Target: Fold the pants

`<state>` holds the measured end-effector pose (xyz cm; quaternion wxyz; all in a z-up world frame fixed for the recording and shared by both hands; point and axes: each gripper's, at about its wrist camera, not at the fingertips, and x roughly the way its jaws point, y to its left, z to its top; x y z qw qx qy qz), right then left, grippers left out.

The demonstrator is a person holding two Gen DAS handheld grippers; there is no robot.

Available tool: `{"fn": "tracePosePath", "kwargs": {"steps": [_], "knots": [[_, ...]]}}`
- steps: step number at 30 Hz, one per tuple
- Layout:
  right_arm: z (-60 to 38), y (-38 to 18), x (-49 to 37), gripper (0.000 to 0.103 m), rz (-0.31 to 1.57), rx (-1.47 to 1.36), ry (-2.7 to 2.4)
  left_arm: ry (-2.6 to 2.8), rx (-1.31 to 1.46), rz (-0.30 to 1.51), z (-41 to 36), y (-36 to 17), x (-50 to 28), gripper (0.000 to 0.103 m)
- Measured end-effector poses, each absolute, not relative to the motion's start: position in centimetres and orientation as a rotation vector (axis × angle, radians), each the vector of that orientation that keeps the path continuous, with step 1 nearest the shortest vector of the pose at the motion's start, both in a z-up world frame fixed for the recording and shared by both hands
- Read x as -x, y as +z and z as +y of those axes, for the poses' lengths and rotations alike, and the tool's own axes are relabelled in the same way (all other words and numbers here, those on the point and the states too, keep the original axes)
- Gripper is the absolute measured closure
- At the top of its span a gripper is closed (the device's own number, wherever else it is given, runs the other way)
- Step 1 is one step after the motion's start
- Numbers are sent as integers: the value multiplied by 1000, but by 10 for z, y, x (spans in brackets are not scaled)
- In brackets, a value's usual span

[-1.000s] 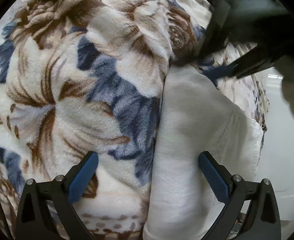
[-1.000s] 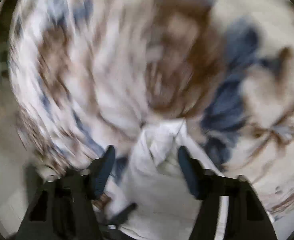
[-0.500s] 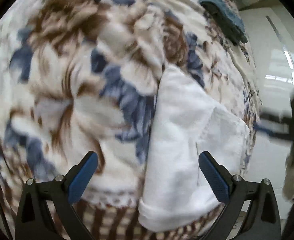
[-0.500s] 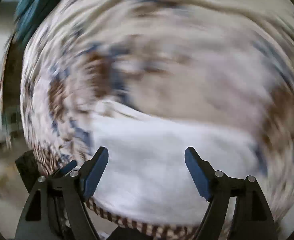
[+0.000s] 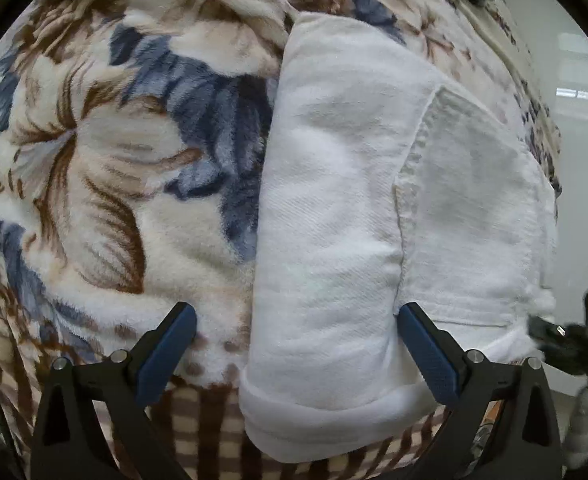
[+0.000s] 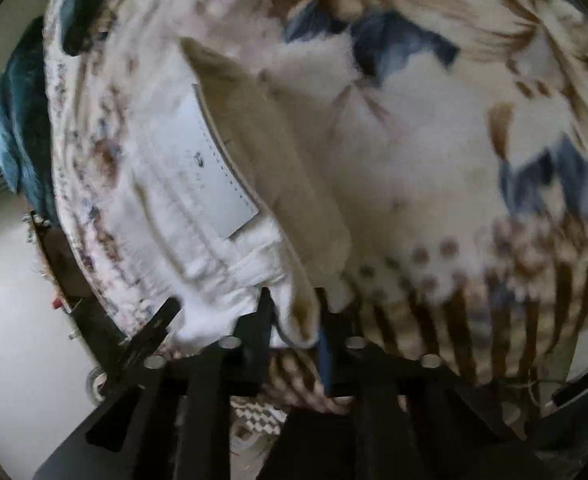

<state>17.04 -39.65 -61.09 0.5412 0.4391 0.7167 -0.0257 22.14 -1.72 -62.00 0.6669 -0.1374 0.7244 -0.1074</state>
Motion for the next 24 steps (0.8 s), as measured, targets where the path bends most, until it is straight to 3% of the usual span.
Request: {"fn": "tracePosePath", "kwargs": {"steps": [5, 7, 8, 9, 11, 17, 24], "knots": [[-387, -632, -168, 81, 1756, -936, -4, -248, 225, 1641, -34, -620, -231, 0], [-381, -641, -178, 69, 1775, -873, 53, -271, 223, 1617, -37, -613, -236, 0], [-382, -641, -183, 58, 1757, -860, 79, -313, 243, 1566, -36, -604, -240, 1], [-384, -637, -186, 40, 1726, -840, 98, -351, 261, 1520, -35, -597, -242, 1], [-394, -628, -191, 28, 1647, -793, 129, -422, 291, 1389, -30, -584, -248, 0], [-386, -662, -205, 28, 1633, -898, 249, -469, 438, 1480, -37, -630, -284, 1], [-392, -637, -164, 27, 1623, -1012, 320, -499, 446, 1517, -50, -639, -287, 1]]}}
